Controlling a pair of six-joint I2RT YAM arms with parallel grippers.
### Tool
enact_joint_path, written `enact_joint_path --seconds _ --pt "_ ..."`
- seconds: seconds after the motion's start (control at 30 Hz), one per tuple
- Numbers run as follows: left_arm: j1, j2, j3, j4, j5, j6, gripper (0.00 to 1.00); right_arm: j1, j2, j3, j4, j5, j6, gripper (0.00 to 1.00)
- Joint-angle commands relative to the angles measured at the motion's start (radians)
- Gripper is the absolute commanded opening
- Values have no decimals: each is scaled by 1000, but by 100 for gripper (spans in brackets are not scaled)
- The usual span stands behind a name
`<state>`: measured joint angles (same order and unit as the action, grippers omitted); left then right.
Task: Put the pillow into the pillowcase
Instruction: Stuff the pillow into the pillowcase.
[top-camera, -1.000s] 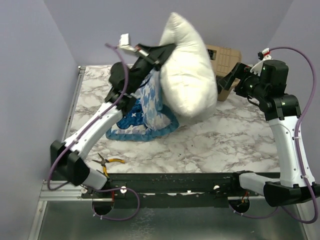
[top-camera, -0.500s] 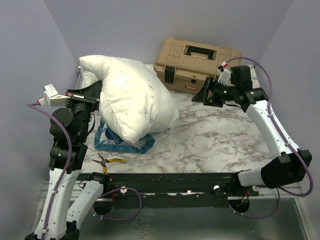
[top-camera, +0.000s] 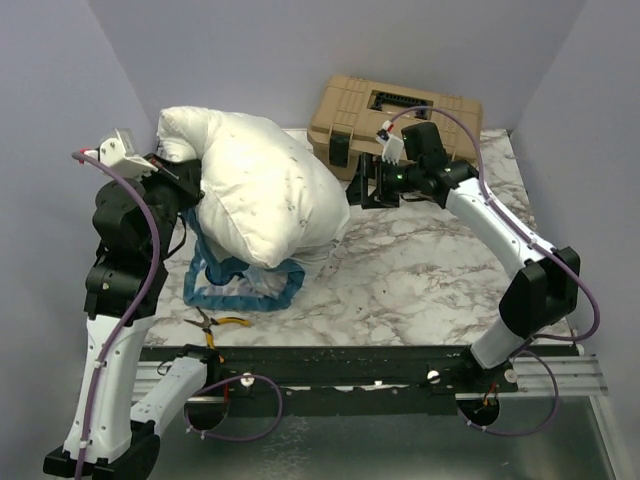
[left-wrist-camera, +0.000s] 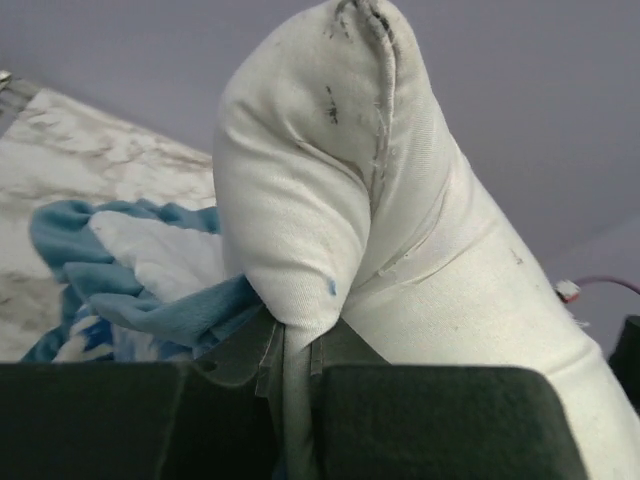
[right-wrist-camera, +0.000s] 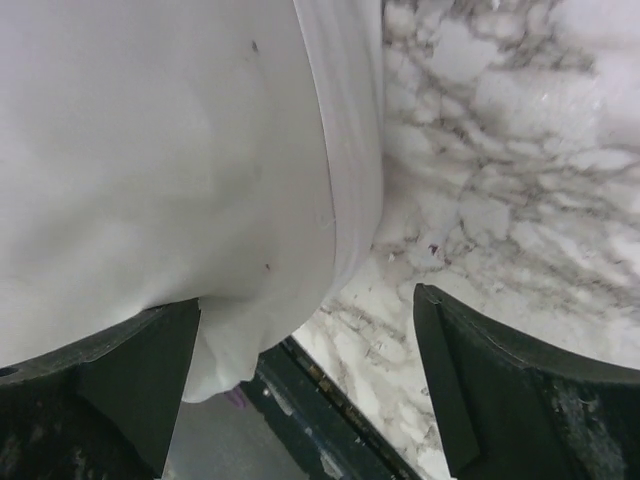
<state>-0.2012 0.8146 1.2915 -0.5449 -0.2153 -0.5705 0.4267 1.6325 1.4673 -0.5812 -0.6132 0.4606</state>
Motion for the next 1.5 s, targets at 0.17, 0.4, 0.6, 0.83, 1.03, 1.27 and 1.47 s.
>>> enact_joint_path --seconds 0.17,0.4,0.6,0.83,1.03,1.27,1.47 --pt "5 259 266 572 584 -340 0 -166 -128 6 -95 189 -61 95" --pt "-227 494 452 816 570 -496 0 -281 -213 -76 -138 190 -87 96" --pt "-526 679 598 859 478 -454 0 -309 -267 -143 -160 181 -77 96" --pt "-747 999 1021 907 418 -462 0 -409 -331 -188 -212 217 -105 96" --pt "-786 1120 1108 1072 401 -569 0 -451 -402 -222 -227 241 -101 96" --pt "-629 734 395 1189 293 -556 0 -451 -417 -195 -248 207 -101 96" --pt "-380 398 -205 1231 232 -685 0 -443 -388 -146 -179 6 -59 92"
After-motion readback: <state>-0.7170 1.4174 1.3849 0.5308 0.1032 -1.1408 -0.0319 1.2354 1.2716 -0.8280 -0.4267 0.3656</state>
